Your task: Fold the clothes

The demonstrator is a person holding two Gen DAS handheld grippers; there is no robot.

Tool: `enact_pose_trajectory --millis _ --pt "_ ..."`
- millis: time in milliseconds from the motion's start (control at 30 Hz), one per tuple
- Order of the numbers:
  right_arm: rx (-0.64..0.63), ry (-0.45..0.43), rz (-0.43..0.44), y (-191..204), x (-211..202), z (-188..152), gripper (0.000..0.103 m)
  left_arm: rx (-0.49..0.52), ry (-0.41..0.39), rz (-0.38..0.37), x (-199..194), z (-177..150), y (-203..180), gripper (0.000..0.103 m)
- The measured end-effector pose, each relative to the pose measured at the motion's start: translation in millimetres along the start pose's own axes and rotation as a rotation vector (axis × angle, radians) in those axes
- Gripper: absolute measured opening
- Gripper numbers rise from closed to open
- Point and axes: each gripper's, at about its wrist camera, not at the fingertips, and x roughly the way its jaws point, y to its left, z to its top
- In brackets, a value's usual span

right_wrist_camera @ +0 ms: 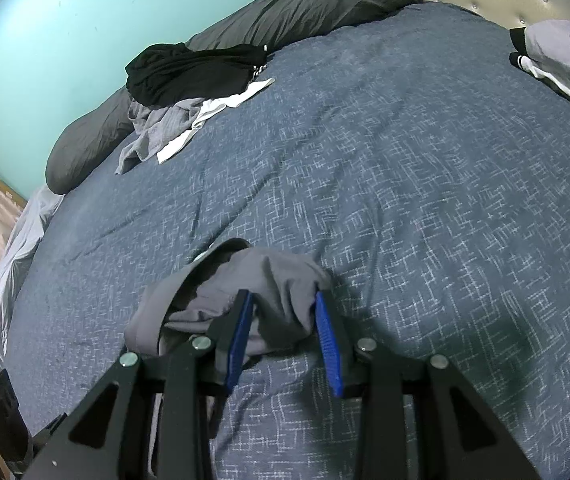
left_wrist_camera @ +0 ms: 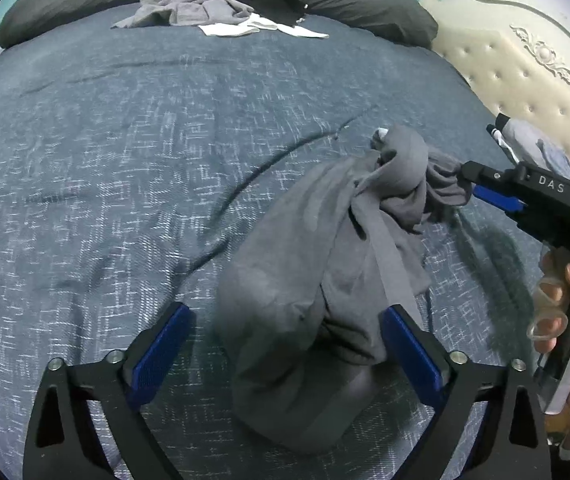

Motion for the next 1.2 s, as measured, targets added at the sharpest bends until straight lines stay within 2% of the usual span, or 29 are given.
enact_pose_trajectory --millis 67,133,200,233,500,667,733,800,933,1067,1133,1200 --pt "0.007 -0.012 0.002 -1 -2 1 0.033 -0.006 0.005 -0.005 2 2 1 0.086" --pt "0.015 -0.031 -0.001 -2 -6 3 0.033 -0.006 0.01 -0.014 2 0 1 0.084" --pt "0.023 -0.051 -0.004 -4 -9 5 0.033 0.006 0.014 -0.022 3 0 0 0.075" --pt "0.027 -0.056 -0.005 -5 -10 6 0.033 0.011 0.017 -0.027 3 0 -1 0.075" --pt "0.032 -0.032 0.035 1 -2 9 0.035 0.014 0.03 -0.06 -1 -8 6 0.06" --pt "0.042 0.005 0.101 14 11 15 0.039 -0.014 0.034 -0.084 -8 -11 20 0.059" --pt "0.047 0.016 0.139 20 15 19 0.045 -0.018 0.028 -0.077 -13 -14 27 0.059" --pt "0.052 0.037 0.174 25 22 21 0.055 -0.023 0.019 -0.074 -18 -15 29 0.059" --pt "0.052 0.065 0.19 34 36 23 0.056 -0.036 0.011 -0.068 -18 -7 42 0.059" --pt "0.034 0.048 0.206 39 43 26 0.056 -0.047 0.011 -0.059 -18 -8 47 0.059" --pt "0.012 0.054 0.213 41 46 23 0.047 -0.059 0.011 -0.054 -18 -8 51 0.059" --pt "-0.002 0.064 0.224 41 50 20 0.025 -0.066 0.009 -0.057 -20 -8 53 0.059"
